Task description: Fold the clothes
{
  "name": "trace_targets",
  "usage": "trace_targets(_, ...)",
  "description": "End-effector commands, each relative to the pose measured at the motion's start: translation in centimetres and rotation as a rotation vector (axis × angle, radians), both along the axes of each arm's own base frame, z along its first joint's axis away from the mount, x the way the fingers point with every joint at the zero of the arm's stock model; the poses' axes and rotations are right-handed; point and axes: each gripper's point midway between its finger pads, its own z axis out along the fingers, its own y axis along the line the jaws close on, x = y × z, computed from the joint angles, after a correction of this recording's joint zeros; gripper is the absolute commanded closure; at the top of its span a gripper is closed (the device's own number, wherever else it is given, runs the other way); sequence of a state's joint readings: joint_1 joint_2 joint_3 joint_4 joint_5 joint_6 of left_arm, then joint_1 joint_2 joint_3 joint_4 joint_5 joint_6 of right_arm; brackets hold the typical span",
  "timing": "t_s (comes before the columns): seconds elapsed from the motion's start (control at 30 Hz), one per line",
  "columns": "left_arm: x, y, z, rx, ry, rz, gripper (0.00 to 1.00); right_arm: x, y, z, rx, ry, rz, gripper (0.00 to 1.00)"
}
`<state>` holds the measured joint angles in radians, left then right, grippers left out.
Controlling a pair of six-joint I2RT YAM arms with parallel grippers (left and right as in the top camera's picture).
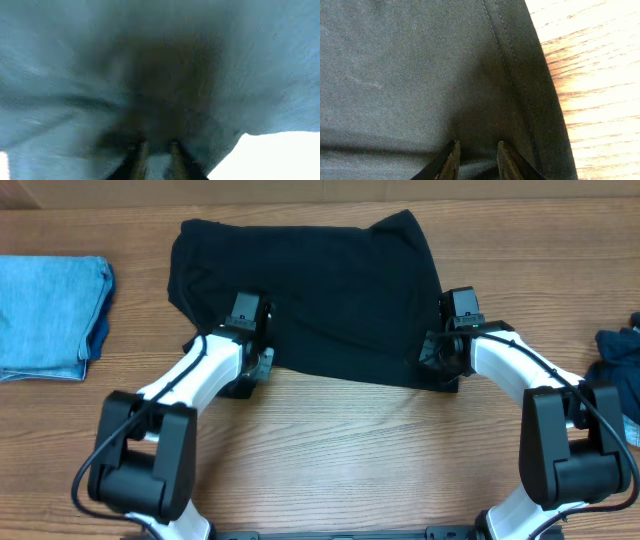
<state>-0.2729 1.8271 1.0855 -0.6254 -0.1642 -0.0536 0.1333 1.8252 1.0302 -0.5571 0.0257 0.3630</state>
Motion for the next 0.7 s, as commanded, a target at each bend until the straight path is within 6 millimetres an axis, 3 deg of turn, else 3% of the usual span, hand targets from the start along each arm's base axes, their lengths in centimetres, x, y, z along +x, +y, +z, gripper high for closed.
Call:
trace_targets(0.0,-1.3,0.0,-1.5,-0.012,0.066,0.032,0.96,-2.7,-1.4,-3.1,-0.052,0.111,-0.023,0.70)
trace_targets(0.2,-3.7,-0.5,-1.8,-0.064,0.161,0.107,0.96,-2.8,-1.4,-3.1,-0.053,0.114,-0.023,0.70)
trace_targets(0.4,-8.2,-3.0,-1.6,-0.196,0.363,0.147,0.96,-2.9,-1.4,-3.1,-0.054,0.119,-0.023,0.70)
trace_targets(0.67,-14.4,-6.3,-0.4,-0.202,0.585,0.146,0.96,-3.0,-1.4,-3.1,-0.054,0.120,-0.023,0.70)
